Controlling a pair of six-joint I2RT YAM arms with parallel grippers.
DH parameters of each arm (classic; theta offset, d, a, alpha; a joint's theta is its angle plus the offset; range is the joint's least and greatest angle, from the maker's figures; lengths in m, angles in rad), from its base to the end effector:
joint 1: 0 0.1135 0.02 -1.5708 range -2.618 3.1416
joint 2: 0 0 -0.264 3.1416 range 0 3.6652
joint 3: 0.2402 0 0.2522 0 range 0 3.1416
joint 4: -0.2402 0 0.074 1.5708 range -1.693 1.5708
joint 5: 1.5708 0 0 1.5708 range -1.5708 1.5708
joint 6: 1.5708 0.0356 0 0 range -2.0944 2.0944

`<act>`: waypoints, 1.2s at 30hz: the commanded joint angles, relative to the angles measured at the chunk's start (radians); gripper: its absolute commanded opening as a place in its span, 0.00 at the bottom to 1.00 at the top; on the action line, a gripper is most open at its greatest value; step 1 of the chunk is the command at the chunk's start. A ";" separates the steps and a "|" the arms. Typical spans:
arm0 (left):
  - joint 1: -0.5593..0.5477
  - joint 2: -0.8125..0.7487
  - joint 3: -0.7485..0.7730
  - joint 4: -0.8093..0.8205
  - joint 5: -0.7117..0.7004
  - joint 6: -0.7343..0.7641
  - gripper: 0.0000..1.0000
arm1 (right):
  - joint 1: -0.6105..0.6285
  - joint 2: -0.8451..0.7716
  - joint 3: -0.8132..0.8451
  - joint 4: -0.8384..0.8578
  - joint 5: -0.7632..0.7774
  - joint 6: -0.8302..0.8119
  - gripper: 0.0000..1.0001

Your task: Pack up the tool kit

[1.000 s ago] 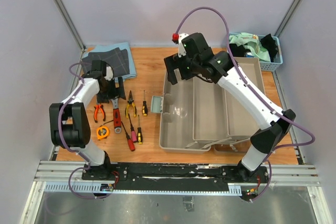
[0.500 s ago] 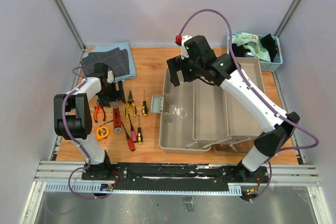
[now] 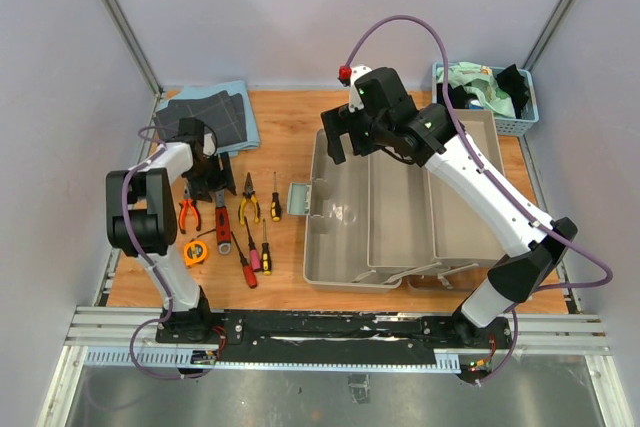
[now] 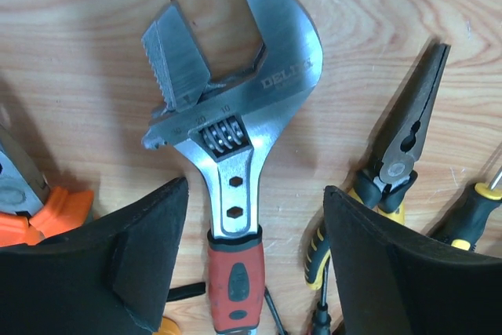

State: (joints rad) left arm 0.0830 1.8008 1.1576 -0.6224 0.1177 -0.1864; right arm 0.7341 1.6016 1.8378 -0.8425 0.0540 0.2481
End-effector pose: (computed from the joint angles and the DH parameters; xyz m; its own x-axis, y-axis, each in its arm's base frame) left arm 0.3442 0.0244 0.1673 -0.9253 -0.2616 -0.2745 -0.2225 0.9607 -0.1658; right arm 0.2554 0.2279 0.4306 -0.5663 -0.1807 -0.8042 -0.5126 0.8412 0.1720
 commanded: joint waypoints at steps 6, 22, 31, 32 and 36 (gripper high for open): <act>0.003 0.094 0.088 -0.074 -0.046 0.042 0.66 | 0.007 -0.016 0.007 0.000 0.032 0.006 0.98; -0.005 0.122 0.063 -0.165 -0.149 0.072 0.62 | 0.002 -0.017 -0.010 0.017 0.038 0.007 0.98; -0.006 0.174 0.090 -0.161 -0.143 0.070 0.41 | -0.001 -0.021 -0.011 0.019 0.043 0.012 0.98; -0.008 0.180 0.093 -0.159 -0.139 0.071 0.33 | -0.002 -0.022 -0.012 0.018 0.043 0.012 0.98; -0.012 0.193 0.100 -0.158 -0.132 0.071 0.01 | -0.004 -0.025 -0.014 0.019 0.047 0.015 0.98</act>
State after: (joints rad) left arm 0.0761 1.9110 1.2831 -0.7918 -0.0277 -0.1246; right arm 0.7341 1.6012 1.8359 -0.8349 0.0792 0.2485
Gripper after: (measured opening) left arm 0.159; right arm 0.984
